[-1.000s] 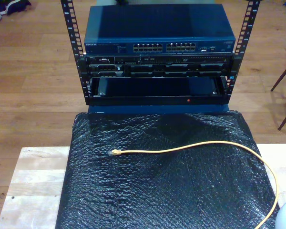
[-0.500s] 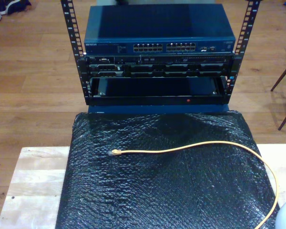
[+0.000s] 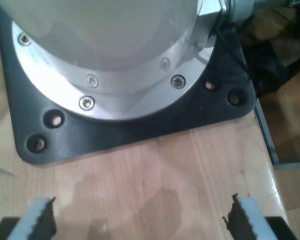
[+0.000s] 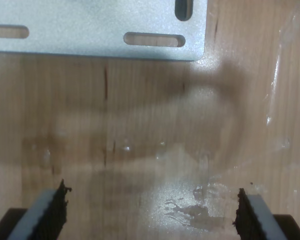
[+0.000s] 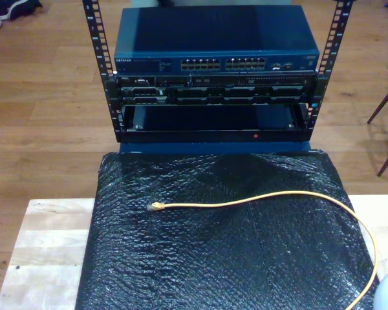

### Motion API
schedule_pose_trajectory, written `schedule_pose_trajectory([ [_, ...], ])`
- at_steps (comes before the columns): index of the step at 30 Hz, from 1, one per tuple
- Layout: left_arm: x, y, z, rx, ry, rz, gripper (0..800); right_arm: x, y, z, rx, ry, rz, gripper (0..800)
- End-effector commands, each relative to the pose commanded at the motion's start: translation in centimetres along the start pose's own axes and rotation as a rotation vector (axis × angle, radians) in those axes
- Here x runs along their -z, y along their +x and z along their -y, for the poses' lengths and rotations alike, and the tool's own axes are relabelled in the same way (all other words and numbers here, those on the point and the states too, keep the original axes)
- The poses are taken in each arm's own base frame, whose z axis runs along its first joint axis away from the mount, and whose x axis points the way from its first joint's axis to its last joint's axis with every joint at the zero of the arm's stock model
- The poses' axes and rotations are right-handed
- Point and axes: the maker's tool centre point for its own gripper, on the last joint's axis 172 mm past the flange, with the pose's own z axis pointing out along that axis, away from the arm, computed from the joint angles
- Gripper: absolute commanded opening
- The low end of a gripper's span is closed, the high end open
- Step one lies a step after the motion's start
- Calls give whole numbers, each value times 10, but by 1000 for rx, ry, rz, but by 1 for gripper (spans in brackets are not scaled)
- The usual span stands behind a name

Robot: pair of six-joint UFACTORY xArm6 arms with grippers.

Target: Grab the cable and plug it in

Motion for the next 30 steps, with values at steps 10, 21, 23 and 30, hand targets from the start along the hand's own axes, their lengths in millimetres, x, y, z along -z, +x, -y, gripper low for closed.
schedule_pose_trajectory([
  [10, 4, 1, -1, 1, -1, -6, 800, 7, -5, -1, 3, 0, 6, 798],
  [21, 40, 12, -3, 4, -1, -57, 800, 58, -4, -12, 20, -15, -67, 797],
  [23, 48, 16, -3, 1, -2, -72, 800, 68, -4, -14, 18, -18, -75, 797],
  [30, 69, 8, -4, 6, -6, -48, 800, 96, -9, -20, -53, -21, -82, 797],
])
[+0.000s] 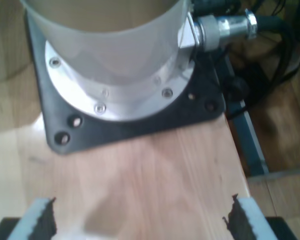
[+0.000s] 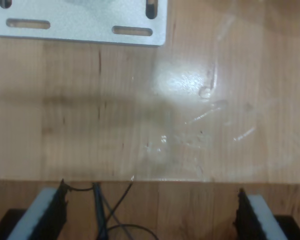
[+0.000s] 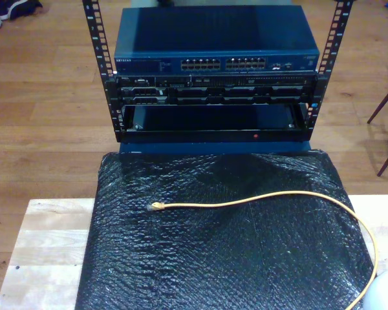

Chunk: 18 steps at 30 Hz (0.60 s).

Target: Grab the cable and plug it in

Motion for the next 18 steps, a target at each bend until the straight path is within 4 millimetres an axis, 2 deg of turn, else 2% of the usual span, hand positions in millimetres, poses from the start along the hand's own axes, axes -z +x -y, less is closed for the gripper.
schedule_pose_trajectory([
  [5, 12, -1, 4, 21, 15, 5, 800, 27, -1, -8, -96, -10, -5, 797],
  [9, 24, 1, 21, 24, 52, -2, 800, 46, -3, -15, -166, -10, -10, 797],
  [13, 38, 10, 30, 17, 41, -27, 800, 59, -9, -40, -203, -32, -3, 797],
  [18, 48, 18, 51, 54, 46, -50, 800, 70, -11, -71, -257, -47, -35, 797],
])
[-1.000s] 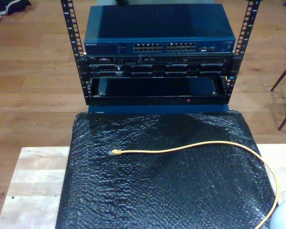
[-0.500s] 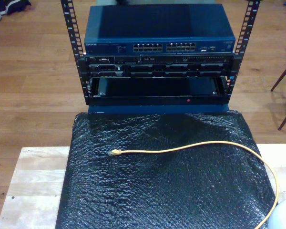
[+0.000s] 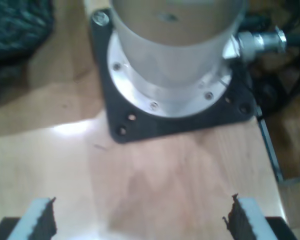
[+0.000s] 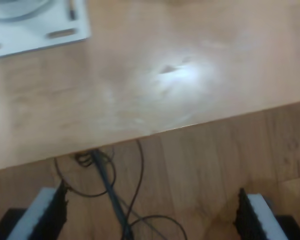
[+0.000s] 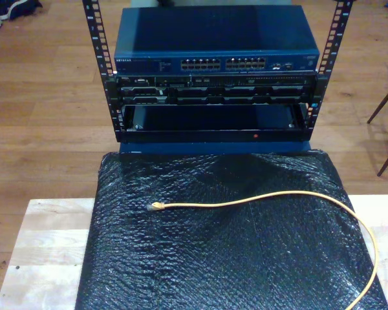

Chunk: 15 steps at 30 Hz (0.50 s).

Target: Grab the cable and plug it in

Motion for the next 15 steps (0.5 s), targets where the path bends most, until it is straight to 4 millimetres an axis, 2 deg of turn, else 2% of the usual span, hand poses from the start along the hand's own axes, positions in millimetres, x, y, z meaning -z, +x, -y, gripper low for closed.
schedule_pose_trajectory([
  [6, 6, 1, 21, 34, 10, 9, 800, 7, 20, -18, -42, 35, -71, 794],
  [12, 5, 7, 37, 59, 17, -5, 800, 21, 57, -40, -81, 28, -221, 792],
  [15, 5, 13, 44, 60, 5, -14, 800, 28, 68, -48, -108, 26, -282, 791],
])
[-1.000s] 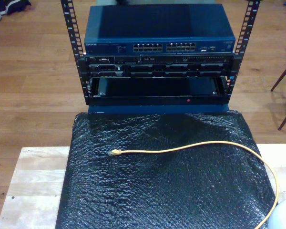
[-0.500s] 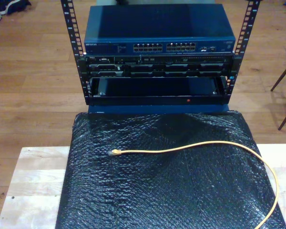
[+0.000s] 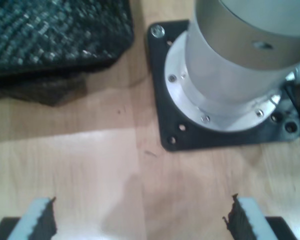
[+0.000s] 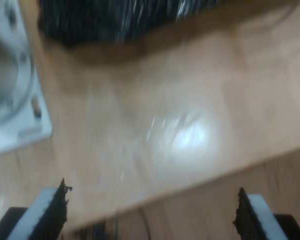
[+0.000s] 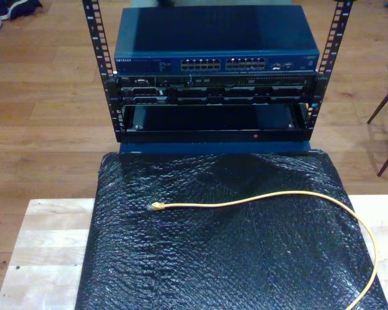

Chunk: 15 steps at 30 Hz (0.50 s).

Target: Grab the cable and plug it in

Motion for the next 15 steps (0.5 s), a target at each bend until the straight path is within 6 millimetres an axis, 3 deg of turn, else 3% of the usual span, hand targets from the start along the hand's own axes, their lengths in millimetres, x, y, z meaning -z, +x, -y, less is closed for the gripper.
schedule_pose_trajectory([
  [8, 1, 7, 16, 37, -5, -3, 800, 3, 11, -10, -3, 18, -21, 791],
  [15, -4, 22, 44, 103, 21, -29, 800, -2, 31, -27, -29, 30, -32, 792],
])
